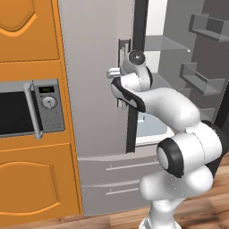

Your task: There is a bowl on the dining counter. Grab a lemon wedge from the fridge and place it in the bowl. Then get the liquor bottle and glass cup from the cabinet and place them next to the bowl.

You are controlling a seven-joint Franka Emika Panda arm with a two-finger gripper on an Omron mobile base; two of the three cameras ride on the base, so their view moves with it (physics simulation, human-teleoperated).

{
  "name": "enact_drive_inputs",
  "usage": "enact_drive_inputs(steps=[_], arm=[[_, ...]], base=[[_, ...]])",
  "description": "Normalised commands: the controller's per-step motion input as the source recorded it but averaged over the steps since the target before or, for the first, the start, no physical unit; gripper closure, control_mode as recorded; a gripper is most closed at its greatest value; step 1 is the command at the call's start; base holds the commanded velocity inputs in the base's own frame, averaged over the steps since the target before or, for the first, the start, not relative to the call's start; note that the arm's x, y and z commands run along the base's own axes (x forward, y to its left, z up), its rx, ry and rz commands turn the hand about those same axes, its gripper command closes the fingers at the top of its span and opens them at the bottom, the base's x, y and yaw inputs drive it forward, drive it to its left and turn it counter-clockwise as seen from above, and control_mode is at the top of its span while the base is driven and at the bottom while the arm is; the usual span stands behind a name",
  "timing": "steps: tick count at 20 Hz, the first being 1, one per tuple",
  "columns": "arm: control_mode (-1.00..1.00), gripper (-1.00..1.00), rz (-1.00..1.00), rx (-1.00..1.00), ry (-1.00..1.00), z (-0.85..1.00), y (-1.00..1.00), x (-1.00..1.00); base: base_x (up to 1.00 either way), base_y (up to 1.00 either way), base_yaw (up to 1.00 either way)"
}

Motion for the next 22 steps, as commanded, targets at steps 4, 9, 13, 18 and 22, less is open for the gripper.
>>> enact_drive_inputs(steps=[4,9,13,18,22], arm=[[-1.0,1.0,0.0,0.0,-0.01,-0.04,0.05,-0.17],[-1.0,1.0,0.03,0.0,-0.08,-0.12,0.43,-0.81],[-1.0,1.0,0.05,0.0,-0.03,-0.19,0.73,-0.93],[-1.0,1.0,0.06,0.0,0.0,-0.22,0.85,-0.91],[-1.0,-1.0,0.09,0.0,0.04,-0.26,0.95,-0.56]], base=[[0.0,0.0,0.0],[0.0,0.0,0.0],[0.0,0.0,0.0],[0.0,0.0,0.0],[0.0,0.0,0.0]])
